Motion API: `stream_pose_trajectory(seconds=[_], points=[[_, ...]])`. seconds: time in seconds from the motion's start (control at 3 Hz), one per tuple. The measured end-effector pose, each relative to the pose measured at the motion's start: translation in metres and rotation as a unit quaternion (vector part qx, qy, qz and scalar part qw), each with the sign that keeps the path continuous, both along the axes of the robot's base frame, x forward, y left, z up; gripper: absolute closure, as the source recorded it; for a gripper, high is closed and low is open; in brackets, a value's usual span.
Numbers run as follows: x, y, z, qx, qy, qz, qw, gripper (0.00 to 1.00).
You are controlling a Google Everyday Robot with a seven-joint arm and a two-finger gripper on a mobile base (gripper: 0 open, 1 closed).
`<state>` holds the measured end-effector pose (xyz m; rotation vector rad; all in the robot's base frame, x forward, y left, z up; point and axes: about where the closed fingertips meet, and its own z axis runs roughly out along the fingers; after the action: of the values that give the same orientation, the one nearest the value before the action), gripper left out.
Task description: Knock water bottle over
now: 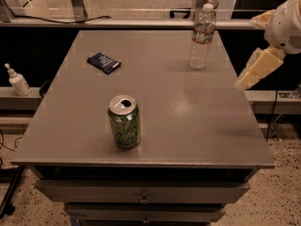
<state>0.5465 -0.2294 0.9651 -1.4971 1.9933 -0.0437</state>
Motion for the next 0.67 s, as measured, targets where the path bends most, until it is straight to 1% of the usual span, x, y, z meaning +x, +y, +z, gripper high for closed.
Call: stream_pose_trajectory(seconds=[0.33,0.67], points=[[0.051,-0.005,-0.002,0.055,-0.024,-0.013,0.9981,0.00],[0.101,-0.001,-0.005,0.108,-0.035,-0.022,0.9932,0.00]])
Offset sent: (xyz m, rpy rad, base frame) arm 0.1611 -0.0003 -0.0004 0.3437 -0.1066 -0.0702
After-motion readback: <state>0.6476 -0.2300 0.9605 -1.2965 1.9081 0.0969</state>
